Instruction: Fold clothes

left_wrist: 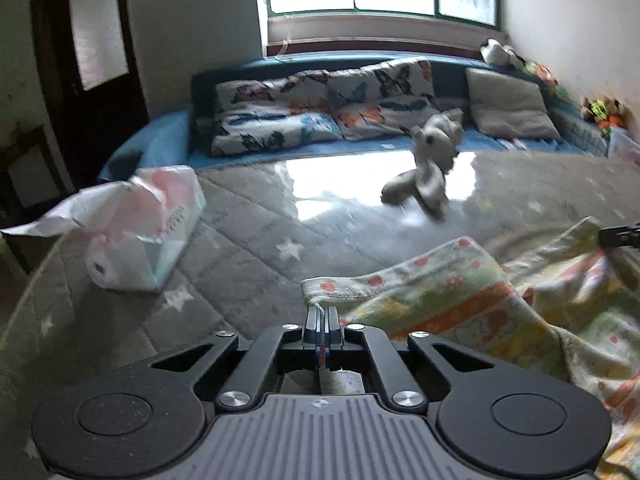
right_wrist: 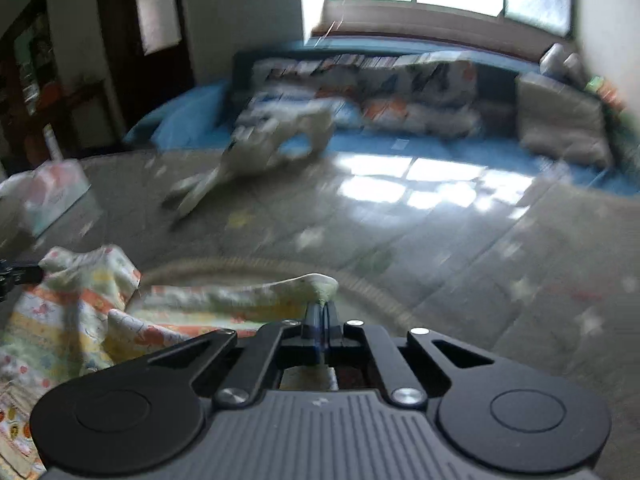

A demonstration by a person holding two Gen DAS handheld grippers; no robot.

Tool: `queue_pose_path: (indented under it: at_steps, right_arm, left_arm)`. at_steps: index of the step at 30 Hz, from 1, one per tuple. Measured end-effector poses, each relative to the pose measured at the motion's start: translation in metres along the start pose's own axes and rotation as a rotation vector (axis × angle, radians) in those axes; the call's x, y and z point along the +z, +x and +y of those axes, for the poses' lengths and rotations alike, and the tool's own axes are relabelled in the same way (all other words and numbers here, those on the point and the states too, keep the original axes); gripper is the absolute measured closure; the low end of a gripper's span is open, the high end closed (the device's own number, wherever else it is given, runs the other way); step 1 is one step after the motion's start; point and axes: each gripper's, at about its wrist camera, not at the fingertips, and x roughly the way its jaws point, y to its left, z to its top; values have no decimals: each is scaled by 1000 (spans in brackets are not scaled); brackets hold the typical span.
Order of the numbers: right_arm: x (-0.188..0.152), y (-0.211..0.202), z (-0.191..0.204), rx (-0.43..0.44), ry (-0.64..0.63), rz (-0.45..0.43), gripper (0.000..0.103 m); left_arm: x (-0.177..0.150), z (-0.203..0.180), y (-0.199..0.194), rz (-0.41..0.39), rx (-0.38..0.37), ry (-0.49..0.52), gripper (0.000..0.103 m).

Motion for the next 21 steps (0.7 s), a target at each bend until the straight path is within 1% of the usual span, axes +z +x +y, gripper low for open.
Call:
queue_pose_path:
  at_steps: [2,4,6,7,8,11,12,13,14,15,16,19,21]
  right_arm:
    - [3,-6,-6,-48,18,-46,102]
    - [3,2,-9,-57,22,-17,101]
    - [2,10,-10,-76,18,19,97]
    - [1,14,-10,-92,13,37,97]
    - [1,13,-10,-91,15,33,96]
    - [4,6,-11,-85,26,14,85]
    - [5,3,-11,-82,29,7,75]
    - [6,3,-12,-75,39,8,73]
    - [9,5,-13,-68,40,12,73]
    - [10,8,-15,-61,51,19,74]
    - [11,10,-17,-54,63,25,74]
    - [11,19,-26,-23,124,56,74]
    - [9,24,-31,-9,158,68,78]
  left_arm:
    - [2,0,4,2,10,1,101]
    - [5,0,8,4,20,3,101]
    - [7,0,11,6,30,4,96]
    - [8,0,13,6,36,5,96]
    - [9,0,15,7,40,6,95]
    - [9,2,14,9,40,-2,90]
    - [10,3,14,11,40,-6,89]
    - [10,4,14,12,39,-10,89]
    - [10,5,14,14,39,-14,83]
    - [10,6,14,15,38,-18,74]
    - [11,7,14,15,36,-27,72]
    - [14,10,16,12,21,-49,71]
    - [16,8,18,9,4,-51,72]
